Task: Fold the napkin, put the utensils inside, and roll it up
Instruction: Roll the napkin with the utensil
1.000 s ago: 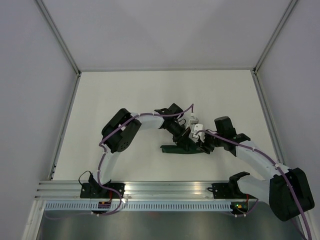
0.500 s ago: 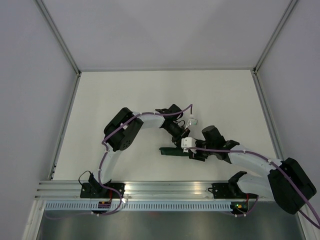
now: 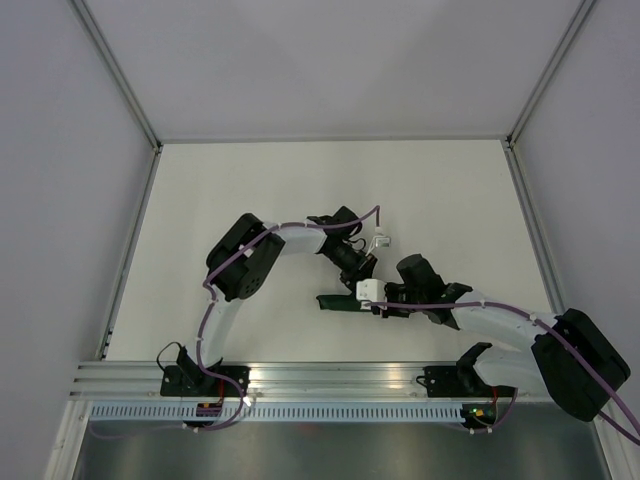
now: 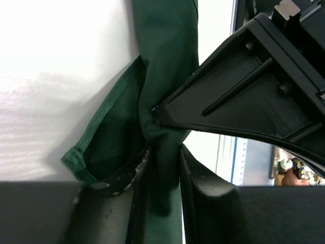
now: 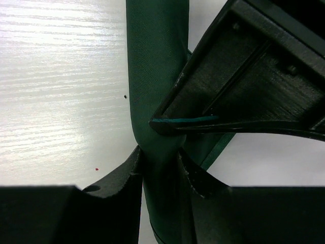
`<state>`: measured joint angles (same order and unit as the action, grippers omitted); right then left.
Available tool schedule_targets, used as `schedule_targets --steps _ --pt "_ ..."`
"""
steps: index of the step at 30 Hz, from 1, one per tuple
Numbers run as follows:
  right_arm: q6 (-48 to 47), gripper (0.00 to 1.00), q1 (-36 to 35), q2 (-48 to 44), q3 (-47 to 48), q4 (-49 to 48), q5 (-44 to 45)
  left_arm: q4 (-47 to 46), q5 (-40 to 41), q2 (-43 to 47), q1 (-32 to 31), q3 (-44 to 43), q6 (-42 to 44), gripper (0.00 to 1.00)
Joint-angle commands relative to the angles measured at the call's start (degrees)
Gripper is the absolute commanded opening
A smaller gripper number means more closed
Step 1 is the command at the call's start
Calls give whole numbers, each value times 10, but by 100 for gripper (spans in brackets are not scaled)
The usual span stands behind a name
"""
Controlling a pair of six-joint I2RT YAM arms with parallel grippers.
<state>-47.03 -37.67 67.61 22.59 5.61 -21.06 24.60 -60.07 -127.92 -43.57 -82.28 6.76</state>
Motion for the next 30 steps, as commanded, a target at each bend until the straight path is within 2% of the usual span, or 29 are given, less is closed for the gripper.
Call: schedule_targets --steps 1,6,13,18,23,30 --pt "-13 9 1 14 -6 32 25 2 43 6 17 12 -23 35" --pt "-22 6 4 29 13 68 -7 -48 26 57 36 29 -61 37" --pt "-37 4 25 70 58 135 -67 -125 70 129 74 90 -120 38" --pt "-71 4 66 135 122 214 -127 -240 152 221 100 162 -177 34" --pt "-112 4 107 219 209 294 -166 -361 273 317 111 267 -242 30" --pt "-175 3 146 378 337 440 -195 -466 401 445 101 383 -238 29"
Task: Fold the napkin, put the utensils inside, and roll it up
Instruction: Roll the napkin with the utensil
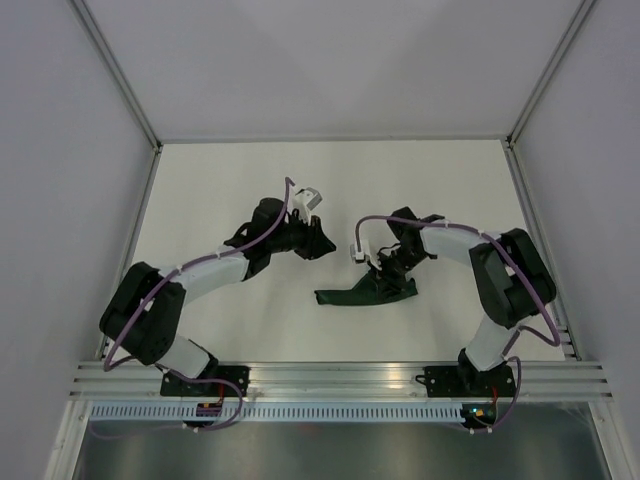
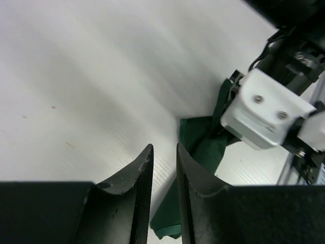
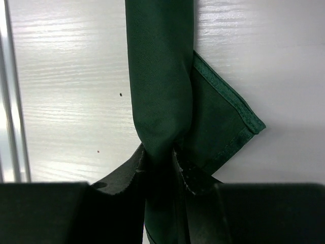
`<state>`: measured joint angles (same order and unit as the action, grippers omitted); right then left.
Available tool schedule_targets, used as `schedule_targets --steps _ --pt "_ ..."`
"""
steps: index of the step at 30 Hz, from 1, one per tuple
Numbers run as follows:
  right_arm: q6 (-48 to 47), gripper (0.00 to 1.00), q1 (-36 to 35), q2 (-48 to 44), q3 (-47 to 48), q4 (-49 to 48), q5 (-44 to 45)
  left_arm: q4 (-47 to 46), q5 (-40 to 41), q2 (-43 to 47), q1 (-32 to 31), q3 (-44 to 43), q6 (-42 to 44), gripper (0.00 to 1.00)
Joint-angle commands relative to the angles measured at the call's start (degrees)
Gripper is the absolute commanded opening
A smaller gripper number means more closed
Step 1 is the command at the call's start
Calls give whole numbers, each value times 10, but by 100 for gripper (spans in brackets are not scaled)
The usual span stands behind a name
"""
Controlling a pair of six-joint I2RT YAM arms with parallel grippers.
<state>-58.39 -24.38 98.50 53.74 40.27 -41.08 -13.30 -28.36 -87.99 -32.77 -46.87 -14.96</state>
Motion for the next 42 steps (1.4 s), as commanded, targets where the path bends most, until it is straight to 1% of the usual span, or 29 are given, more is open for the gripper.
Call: schedule_targets --steps 1,4,5,6,8,9,10,11,12,14,15,16,18,21,22,27,29,30,33,38,40,42 --pt "-65 3 15 84 50 103 2 -98 107 70 -10 52 -6 29" --pt "-72 3 26 134 81 131 -4 -102 139 98 -38 83 26 30" --pt "-73 3 27 143 98 137 -5 -91 164 108 -50 86 55 31" --pt "-74 3 31 160 106 145 -7 -82 178 111 -79 86 72 31" --pt "-72 3 35 174 125 151 -7 -55 216 111 -109 82 120 33" --pt "-69 3 35 186 131 156 -8 -43 230 104 -145 75 135 33" --pt "-69 4 36 190 137 158 -7 -34 244 99 -163 70 148 35" --pt "-67 4 36 194 146 160 -8 -26 270 91 -179 64 184 36" --pt "-63 4 37 201 150 162 -8 -11 281 74 -211 50 196 36" --pt "-59 4 38 207 160 164 -9 0 308 51 -238 36 230 39" --pt "-58 4 37 210 163 165 -9 15 314 39 -262 20 241 40" --pt "-54 4 38 213 167 166 -9 20 324 11 -272 13 266 41" --pt "-54 4 39 219 175 170 -8 27 343 -16 -305 -5 294 42" --pt "-52 4 40 226 178 169 -6 12 364 -63 -333 -16 340 43" --pt "-52 4 41 229 179 169 -5 5 373 -81 -337 -17 359 43" --pt "-46 4 43 238 179 168 -1 -48 385 -119 -345 -2 394 45" --pt "-46 4 43 239 180 168 -1 -83 411 -133 -348 6 414 46" --pt "-46 4 44 240 179 169 -1 -96 421 -137 -349 11 420 48" --pt "-47 4 45 242 181 170 0 -107 434 -155 -349 11 432 49" --pt "-51 4 49 244 183 174 1 -95 422 -172 -352 15 445 49" --pt "-51 4 50 247 186 176 1 -85 417 -178 -353 15 448 45" --pt "-52 4 51 249 188 178 -1 -75 417 -184 -353 14 449 35"
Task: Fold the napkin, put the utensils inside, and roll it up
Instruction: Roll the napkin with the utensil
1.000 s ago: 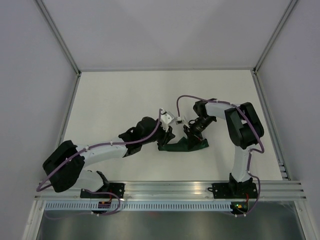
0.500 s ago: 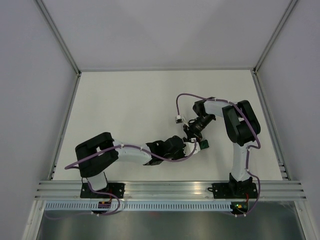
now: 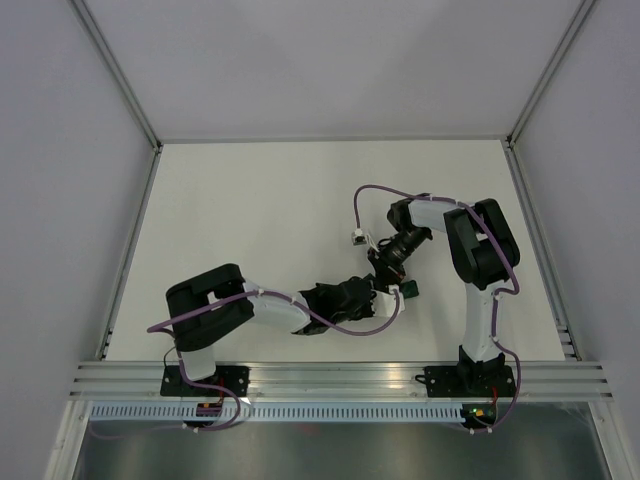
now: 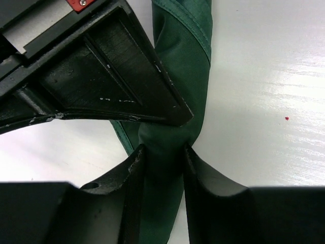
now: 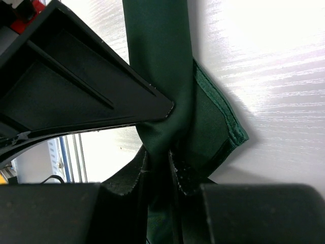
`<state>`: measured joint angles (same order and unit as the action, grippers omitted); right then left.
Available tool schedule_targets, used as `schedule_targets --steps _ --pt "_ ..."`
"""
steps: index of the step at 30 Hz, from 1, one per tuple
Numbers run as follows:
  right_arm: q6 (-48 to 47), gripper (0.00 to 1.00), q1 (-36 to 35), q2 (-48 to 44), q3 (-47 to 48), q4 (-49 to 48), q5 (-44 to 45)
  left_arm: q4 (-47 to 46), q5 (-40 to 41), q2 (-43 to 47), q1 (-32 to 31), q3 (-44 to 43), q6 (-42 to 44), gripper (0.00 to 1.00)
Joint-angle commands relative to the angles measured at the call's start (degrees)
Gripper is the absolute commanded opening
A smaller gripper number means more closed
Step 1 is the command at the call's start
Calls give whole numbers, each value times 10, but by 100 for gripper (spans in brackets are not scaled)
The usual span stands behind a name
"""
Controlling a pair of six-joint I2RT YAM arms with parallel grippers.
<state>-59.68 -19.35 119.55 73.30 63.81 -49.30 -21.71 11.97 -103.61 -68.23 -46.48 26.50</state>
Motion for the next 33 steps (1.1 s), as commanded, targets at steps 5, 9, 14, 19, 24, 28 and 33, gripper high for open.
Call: schedule_targets --steps 5,9,14,19,24,28,33 --pt "-37 9 2 33 -3 -55 79 39 -3 -34 1 -4 29 5" --pt "-25 30 6 10 -3 -62 71 70 -36 -34 2 -14 14 2" --pt "0 47 20 -25 20 -55 53 121 -77 -41 4 -35 -21 2" --pt "46 49 44 -58 47 -74 40 149 -98 -41 14 -48 -46 2" --pt "133 49 90 -112 41 -134 21 181 -145 -35 37 -67 -71 2" --pt "192 49 135 -164 13 -211 8 214 -191 -41 71 -96 -93 2" --pt "188 48 181 -248 -42 -235 -1 285 -272 -59 112 -135 -118 2"
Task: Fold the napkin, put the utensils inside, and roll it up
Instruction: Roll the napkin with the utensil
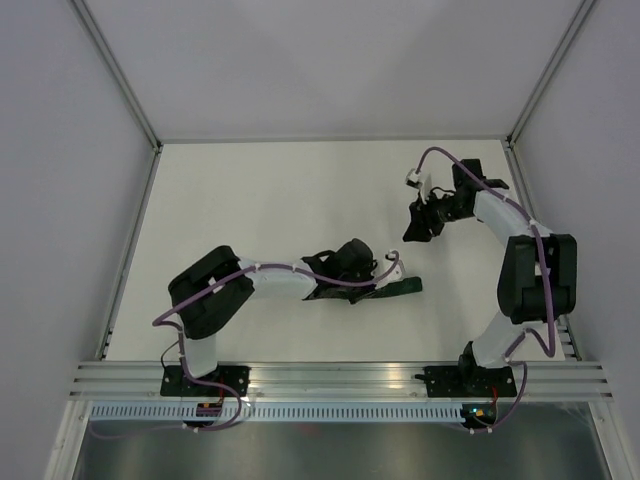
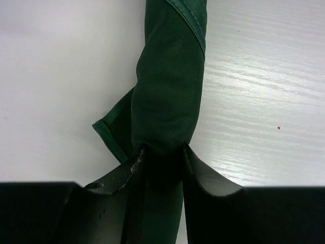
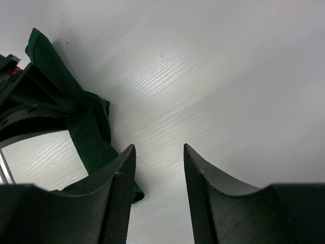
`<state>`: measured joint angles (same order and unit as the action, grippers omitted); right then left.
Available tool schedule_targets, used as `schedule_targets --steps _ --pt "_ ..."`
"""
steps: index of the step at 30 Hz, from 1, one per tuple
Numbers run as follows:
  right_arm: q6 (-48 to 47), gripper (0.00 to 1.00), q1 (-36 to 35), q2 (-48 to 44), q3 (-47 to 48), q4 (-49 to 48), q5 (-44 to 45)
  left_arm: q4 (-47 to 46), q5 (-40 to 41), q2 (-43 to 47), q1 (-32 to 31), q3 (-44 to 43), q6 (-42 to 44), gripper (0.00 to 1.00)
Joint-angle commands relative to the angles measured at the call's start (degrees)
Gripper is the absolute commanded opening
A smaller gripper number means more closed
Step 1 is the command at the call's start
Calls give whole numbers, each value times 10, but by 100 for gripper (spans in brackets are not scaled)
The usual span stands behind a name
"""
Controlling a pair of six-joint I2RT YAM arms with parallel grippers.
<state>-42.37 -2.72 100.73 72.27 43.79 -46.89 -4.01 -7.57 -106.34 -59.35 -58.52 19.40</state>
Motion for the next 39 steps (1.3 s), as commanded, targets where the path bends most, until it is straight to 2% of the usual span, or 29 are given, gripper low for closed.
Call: schedule_targets --steps 1,8,11,15,21,26,36,38,39 --pt "3 48 18 -78 -46 -45 -23 121 -89 -44 36 -32 -50 2" --pt "-77 52 14 -281 -246 -116 1 228 -230 -120 91 -127 -76 2" --pt "-104 53 -15 -338 -318 -150 27 270 -281 -158 109 -168 -85 2" --pt "-94 56 -93 -386 -389 -210 80 316 -310 -197 127 -213 -84 2" --pt "-66 57 -191 -371 -441 -310 167 349 -336 -228 139 -243 -89 2" --pt "-55 58 -218 -343 -448 -372 211 359 -344 -242 139 -253 -91 2" --pt "-66 55 -251 -270 -413 -315 195 368 -350 -251 144 -278 -101 3" --pt "-66 51 -251 -255 -402 -303 193 365 -351 -252 145 -282 -111 8" --pt "-69 43 -251 -249 -398 -293 192 363 -348 -250 145 -287 -117 11"
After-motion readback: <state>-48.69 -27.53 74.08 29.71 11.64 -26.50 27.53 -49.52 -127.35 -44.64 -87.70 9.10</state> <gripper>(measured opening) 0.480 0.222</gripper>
